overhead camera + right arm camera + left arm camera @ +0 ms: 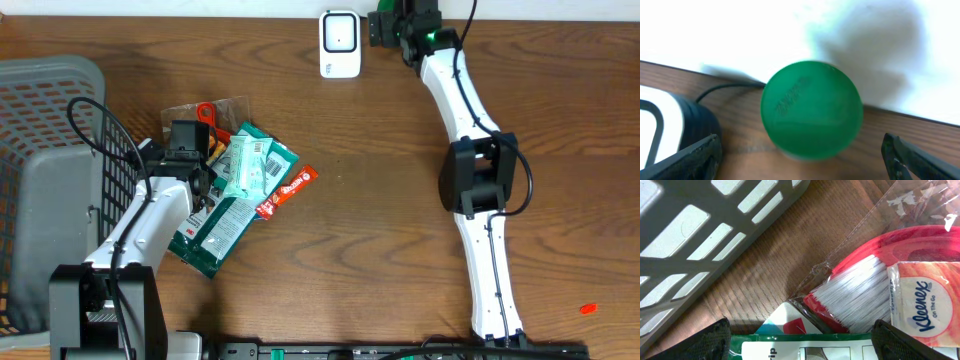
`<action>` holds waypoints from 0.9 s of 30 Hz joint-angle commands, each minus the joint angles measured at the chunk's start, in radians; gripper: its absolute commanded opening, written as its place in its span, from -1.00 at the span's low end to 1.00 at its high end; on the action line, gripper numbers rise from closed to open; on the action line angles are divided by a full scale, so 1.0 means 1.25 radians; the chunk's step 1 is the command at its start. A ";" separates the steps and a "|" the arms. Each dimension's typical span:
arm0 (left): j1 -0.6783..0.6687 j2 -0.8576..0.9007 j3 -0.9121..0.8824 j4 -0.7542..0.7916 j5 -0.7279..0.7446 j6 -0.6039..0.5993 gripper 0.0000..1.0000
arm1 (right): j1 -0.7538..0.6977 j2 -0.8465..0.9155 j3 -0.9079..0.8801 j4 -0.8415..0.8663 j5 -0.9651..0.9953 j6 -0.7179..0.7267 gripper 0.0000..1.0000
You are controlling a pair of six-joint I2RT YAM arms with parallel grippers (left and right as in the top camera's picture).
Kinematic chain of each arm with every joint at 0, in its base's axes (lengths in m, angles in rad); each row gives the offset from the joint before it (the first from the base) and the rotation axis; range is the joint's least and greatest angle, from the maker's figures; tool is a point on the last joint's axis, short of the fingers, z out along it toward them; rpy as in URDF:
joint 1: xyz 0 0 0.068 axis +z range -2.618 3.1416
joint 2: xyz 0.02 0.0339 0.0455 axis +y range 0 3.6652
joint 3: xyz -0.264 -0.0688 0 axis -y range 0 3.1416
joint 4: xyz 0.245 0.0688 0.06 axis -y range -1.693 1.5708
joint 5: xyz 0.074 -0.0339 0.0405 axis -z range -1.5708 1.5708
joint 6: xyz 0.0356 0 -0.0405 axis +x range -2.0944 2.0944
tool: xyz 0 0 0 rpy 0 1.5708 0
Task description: Scan the item barcode
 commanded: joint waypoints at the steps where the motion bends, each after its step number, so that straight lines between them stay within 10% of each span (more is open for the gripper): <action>1: 0.005 0.011 -0.006 0.001 -0.008 -0.015 0.78 | 0.004 0.041 0.009 0.011 0.020 0.019 0.98; 27: 0.005 0.011 -0.006 0.025 -0.008 -0.015 0.79 | -0.030 0.105 0.009 0.133 -0.015 -0.013 0.99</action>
